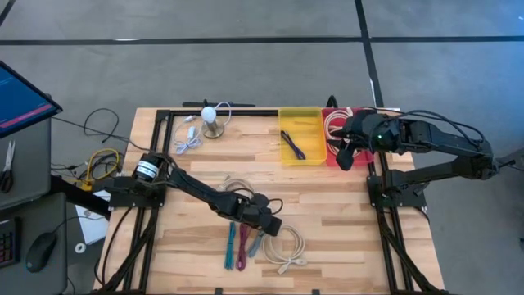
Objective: Pick & Place USB Port
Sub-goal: Put the white charger cable into the yellow bin
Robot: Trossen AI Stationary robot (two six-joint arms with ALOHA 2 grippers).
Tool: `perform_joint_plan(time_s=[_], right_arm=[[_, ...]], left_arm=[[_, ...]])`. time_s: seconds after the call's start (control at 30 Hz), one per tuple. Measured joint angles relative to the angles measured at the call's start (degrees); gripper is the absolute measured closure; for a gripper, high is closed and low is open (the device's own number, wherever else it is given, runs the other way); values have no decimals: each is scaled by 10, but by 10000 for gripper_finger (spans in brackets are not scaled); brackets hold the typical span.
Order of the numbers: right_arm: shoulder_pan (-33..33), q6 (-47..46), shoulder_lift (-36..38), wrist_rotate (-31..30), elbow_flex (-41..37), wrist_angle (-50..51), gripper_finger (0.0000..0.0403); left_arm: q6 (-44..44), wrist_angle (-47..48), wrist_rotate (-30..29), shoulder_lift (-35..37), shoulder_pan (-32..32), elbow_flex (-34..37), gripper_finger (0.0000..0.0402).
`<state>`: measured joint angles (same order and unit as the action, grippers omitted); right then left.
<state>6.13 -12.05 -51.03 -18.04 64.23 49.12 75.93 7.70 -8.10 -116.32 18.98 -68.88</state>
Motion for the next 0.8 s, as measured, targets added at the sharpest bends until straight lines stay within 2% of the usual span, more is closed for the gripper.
perform_joint_plan(time_s=[0.13, 0.23, 0.57, 0.8], right_arm=[[0, 0, 0, 0, 0, 0, 285], [0, 0, 0, 0, 0, 0, 285], [0, 6, 0, 0, 0, 1, 285], [0, 6, 0, 0, 0, 1, 285]], left_arm=[[0, 0, -7, 1, 0, 1, 209], [0, -1, -15, 1, -1, 1, 224], [-2, -1, -27, -2, -2, 3, 354], [-2, -5, -31, -2, -2, 3, 387]])
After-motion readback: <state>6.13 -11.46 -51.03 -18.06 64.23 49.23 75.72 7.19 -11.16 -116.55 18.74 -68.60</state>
